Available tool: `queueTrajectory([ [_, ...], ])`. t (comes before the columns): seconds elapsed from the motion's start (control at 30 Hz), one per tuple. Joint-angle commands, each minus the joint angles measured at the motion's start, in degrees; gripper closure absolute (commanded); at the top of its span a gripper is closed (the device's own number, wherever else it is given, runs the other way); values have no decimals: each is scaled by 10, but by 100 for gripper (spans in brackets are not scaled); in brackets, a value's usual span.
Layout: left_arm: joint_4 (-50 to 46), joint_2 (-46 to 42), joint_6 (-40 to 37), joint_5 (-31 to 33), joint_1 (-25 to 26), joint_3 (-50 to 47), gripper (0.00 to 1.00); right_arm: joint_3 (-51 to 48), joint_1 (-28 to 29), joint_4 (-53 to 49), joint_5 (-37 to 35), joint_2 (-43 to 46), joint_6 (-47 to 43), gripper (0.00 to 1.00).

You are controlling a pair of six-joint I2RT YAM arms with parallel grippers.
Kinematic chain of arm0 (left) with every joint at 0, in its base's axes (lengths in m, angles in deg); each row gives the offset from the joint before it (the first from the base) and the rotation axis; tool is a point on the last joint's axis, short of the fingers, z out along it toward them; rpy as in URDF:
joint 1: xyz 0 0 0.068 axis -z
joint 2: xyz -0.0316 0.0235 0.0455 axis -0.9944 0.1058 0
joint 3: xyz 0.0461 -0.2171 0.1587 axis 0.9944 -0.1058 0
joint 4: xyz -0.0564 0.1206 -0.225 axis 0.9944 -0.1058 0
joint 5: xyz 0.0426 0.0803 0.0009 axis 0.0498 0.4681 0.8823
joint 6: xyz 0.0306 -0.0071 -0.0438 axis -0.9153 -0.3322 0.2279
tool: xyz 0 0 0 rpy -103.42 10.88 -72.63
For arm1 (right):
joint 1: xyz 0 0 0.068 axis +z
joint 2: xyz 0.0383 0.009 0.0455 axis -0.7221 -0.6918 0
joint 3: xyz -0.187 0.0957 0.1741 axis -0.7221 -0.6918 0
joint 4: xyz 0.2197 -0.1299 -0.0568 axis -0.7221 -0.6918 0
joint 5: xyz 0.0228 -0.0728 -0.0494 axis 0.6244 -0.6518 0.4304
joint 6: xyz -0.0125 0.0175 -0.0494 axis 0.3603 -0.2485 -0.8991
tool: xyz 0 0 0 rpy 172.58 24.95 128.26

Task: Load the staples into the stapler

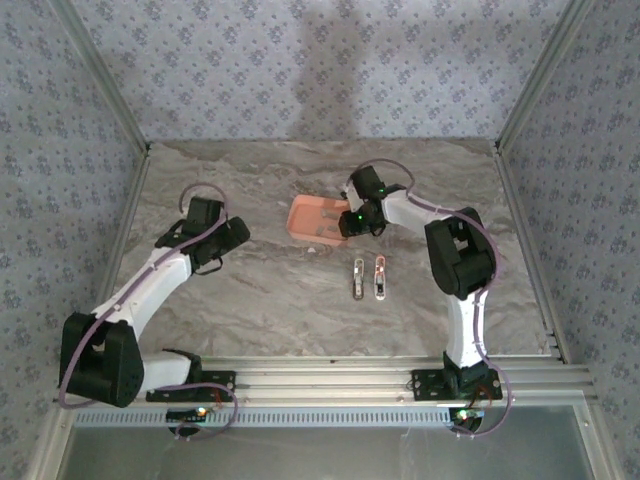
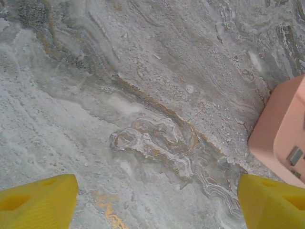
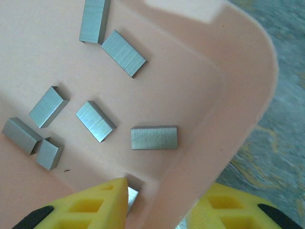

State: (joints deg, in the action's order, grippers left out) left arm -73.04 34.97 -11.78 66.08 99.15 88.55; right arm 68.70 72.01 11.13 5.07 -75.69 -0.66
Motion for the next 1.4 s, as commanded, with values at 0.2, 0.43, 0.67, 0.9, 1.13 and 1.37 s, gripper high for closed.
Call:
queueTrajectory([
  [0.2,-23,-34,-74,-50,-18,0,14,42,31,4,40,-33,-137,68],
  [0.43,-23,-27,-117,-107,-19,12,14,69,51,11,74,-48,-186,70],
  [0.67,-26,-5,-117,-122,-20,20,14,65,71,16,98,-41,-277,72],
  [0.9,-13,15,-106,-137,-30,17,14,69,79,-13,111,-38,-353,77],
  [1.13,4,51,-108,-173,-32,23,14,75,82,-22,120,-36,-425,80],
  [1.37,42,99,-90,-234,-33,19,15,74,79,8,148,-4,-388,55],
])
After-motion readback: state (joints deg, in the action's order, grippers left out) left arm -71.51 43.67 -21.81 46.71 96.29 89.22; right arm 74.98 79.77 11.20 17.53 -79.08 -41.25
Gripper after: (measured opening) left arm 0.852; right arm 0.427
